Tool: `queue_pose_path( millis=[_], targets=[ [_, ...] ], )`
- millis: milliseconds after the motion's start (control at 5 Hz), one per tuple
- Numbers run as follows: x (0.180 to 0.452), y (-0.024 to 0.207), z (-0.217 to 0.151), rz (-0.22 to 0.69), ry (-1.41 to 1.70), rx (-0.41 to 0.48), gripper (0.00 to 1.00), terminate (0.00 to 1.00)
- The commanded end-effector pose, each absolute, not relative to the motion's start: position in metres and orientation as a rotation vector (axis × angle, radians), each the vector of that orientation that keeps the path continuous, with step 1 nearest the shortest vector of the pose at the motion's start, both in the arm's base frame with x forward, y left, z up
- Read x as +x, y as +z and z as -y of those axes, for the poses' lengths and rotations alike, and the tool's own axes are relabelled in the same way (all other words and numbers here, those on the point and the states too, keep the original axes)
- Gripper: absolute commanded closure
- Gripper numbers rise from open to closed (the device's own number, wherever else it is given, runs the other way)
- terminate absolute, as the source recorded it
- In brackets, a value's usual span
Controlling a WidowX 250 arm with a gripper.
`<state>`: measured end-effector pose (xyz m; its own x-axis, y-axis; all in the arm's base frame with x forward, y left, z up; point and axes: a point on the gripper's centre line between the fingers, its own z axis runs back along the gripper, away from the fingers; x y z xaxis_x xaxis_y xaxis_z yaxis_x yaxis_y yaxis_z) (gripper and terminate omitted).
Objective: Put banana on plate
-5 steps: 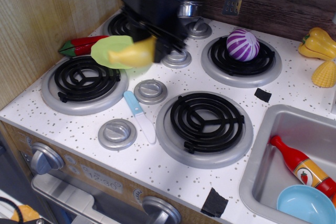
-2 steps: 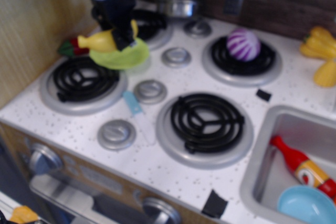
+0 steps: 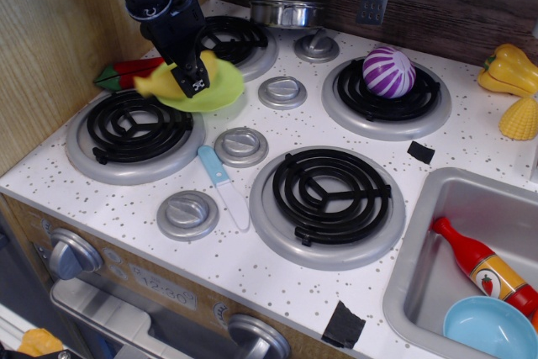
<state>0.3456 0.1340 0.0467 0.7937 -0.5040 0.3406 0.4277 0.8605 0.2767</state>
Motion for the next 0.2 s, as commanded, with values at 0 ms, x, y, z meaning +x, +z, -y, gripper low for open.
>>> queue_pose_path(
  millis=[0],
  targets=[
    [0.3531, 0.0625, -0.1398, 0.458, -0.523, 0.231, 0.0, 1.0]
  ],
)
